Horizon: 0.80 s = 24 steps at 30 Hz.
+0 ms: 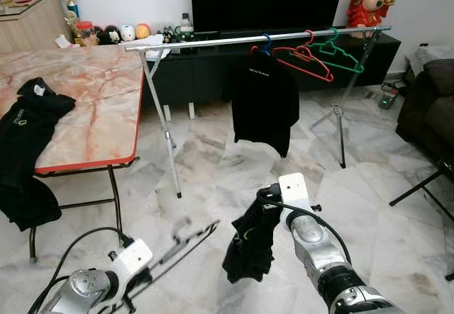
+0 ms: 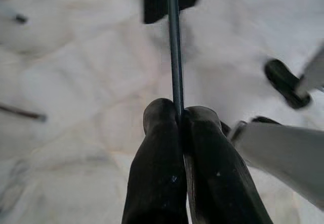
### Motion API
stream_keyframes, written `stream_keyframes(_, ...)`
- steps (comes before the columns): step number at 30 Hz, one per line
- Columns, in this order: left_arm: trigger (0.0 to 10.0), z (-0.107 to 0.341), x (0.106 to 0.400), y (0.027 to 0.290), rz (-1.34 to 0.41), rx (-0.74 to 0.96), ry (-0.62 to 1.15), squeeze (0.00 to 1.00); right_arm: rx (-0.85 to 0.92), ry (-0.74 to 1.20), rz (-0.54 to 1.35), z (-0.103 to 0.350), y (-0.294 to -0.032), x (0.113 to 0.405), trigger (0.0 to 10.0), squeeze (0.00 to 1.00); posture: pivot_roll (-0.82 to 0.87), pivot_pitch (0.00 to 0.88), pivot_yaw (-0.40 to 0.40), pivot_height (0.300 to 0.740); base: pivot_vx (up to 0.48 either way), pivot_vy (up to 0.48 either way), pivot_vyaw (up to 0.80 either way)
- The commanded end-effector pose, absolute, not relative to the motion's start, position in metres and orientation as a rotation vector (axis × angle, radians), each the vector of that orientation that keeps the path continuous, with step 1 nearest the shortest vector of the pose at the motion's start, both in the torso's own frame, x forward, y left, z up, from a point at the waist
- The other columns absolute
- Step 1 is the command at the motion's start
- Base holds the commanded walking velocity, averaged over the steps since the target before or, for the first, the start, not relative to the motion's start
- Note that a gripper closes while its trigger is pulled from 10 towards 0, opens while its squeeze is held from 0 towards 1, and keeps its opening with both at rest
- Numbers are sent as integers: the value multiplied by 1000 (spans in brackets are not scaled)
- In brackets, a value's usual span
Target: Hang hanger
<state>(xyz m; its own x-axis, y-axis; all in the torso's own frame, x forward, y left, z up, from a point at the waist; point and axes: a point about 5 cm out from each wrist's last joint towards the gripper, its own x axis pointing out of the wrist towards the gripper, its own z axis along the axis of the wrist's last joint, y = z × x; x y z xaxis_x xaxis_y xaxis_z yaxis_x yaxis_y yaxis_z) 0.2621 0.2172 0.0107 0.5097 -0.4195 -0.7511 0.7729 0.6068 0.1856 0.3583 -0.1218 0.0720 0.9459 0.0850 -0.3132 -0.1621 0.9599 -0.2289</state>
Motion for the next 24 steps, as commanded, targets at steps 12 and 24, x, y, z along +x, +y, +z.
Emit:
stream_keyframes(12,10000,41,239,179,-1122,486,755,0,-263,292,113,79,-114,364,10000,0,126,0,-5,740,0,0,0)
stream_keyframes(24,10000,49,233,163,-1130,425,728,0,-220,304,52,79,-117,365,10000,0,133,0,-9,740,0,0,0)
